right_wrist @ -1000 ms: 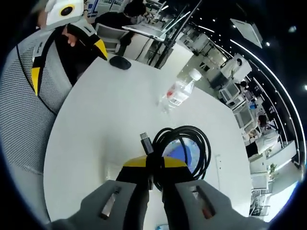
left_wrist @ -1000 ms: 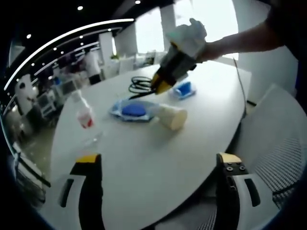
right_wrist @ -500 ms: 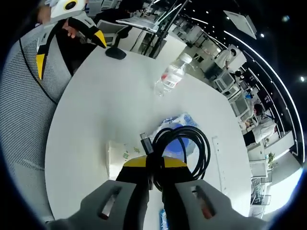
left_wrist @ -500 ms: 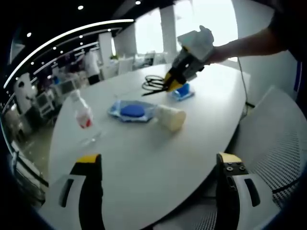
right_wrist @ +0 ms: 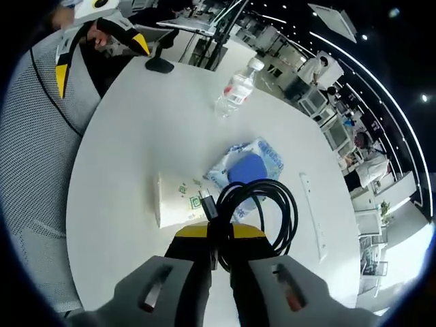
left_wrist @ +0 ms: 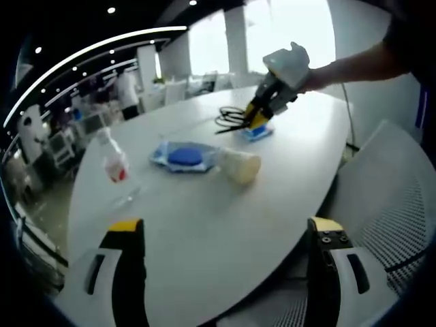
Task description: Arrange the tabletop items into an orderly group along one side of the table until the central work area is clear of visible clutter.
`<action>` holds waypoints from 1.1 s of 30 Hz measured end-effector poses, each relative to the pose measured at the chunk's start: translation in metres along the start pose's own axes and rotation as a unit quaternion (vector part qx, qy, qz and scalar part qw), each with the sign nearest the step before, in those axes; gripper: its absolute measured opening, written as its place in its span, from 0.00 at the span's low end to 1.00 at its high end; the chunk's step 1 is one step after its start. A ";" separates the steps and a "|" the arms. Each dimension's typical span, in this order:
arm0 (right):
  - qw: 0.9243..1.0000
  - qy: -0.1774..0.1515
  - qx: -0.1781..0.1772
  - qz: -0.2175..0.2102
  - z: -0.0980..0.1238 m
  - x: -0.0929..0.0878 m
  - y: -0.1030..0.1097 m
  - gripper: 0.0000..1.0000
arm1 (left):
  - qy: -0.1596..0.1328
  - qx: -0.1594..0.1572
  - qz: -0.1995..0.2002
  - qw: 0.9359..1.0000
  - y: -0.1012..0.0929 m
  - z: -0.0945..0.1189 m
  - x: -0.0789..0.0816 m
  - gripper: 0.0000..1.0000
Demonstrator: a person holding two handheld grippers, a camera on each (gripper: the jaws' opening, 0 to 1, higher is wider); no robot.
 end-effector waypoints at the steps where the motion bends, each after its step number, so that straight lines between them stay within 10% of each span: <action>1: 1.000 0.002 0.001 -0.003 0.000 -0.004 0.001 0.06 | 0.001 0.000 -0.001 1.000 0.000 0.000 0.000 0.96; 33: 0.997 0.050 0.043 -0.045 -0.007 -0.053 0.053 0.06 | 0.013 -0.003 -0.004 1.000 0.000 0.007 -0.004 0.95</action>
Point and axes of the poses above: the point that each gripper's makers call its tool centre point, and the gripper's own axes: z roughly backward along the fingers, y roughly to its left, x roughly out of its top, the point moved 7 cm from there along z, roughly backward along the fingers, and after that the axes turned 7 degrees about y, right-handed, at the moved point
